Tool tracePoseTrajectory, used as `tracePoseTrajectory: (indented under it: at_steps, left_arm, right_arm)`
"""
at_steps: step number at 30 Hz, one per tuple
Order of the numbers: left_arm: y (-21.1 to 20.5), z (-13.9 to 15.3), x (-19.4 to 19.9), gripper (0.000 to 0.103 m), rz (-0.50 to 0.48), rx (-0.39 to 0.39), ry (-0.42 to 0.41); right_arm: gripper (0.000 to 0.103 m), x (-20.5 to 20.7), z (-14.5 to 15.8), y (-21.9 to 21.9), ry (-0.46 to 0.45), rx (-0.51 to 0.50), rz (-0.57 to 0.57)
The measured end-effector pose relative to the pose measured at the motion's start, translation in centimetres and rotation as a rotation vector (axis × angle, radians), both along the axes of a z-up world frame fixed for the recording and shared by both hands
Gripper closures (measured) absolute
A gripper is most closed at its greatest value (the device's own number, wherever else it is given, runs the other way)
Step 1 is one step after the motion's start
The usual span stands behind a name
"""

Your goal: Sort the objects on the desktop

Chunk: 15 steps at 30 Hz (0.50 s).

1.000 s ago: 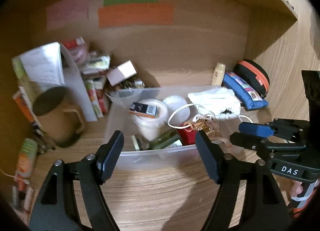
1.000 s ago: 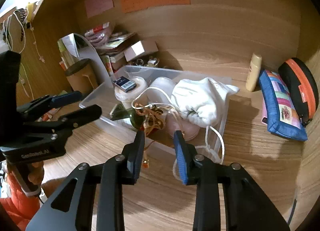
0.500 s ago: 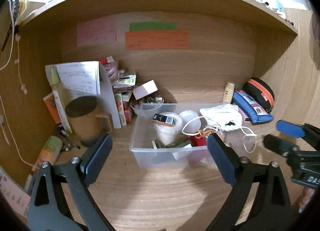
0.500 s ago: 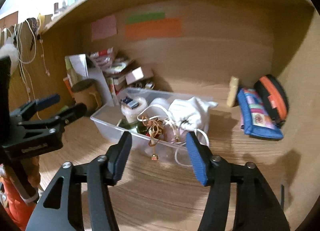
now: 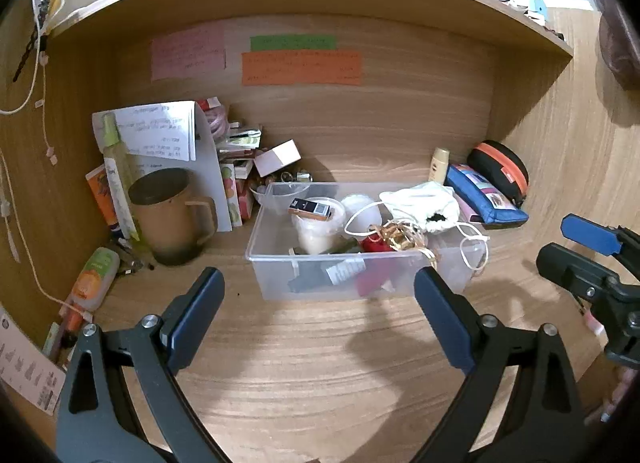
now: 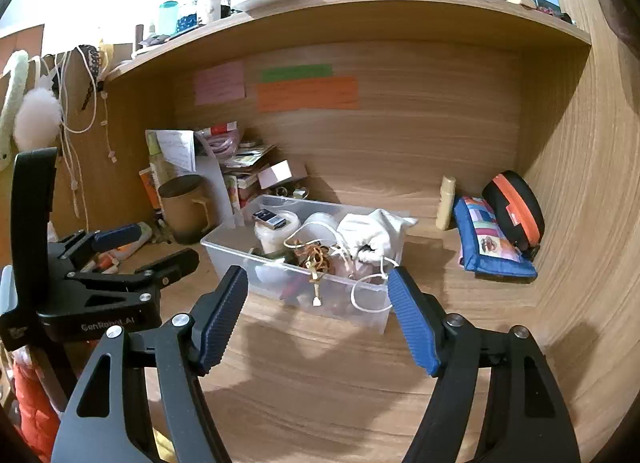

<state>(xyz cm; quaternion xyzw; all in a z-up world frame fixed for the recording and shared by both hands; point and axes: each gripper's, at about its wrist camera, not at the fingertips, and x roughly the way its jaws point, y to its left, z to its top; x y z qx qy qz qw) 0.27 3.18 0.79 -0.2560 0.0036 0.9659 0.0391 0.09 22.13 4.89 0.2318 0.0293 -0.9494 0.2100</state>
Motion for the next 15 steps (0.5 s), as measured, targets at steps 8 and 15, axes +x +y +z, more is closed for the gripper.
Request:
tracePoseTrajectory:
  at_steps: [8, 15]
  left_arm:
    - [0.4, 0.1, 1.6, 0.006, -0.012, 0.013, 0.016]
    - [1.3, 0.2, 2.3, 0.006, -0.009, -0.004, 0.026]
  right_arm:
    - [0.032, 1.2, -0.3, 0.1, -0.005, -0.009, -0.009]
    - [0.027, 1.7, -0.4, 0.3, -0.005, -0.018, -0.01]
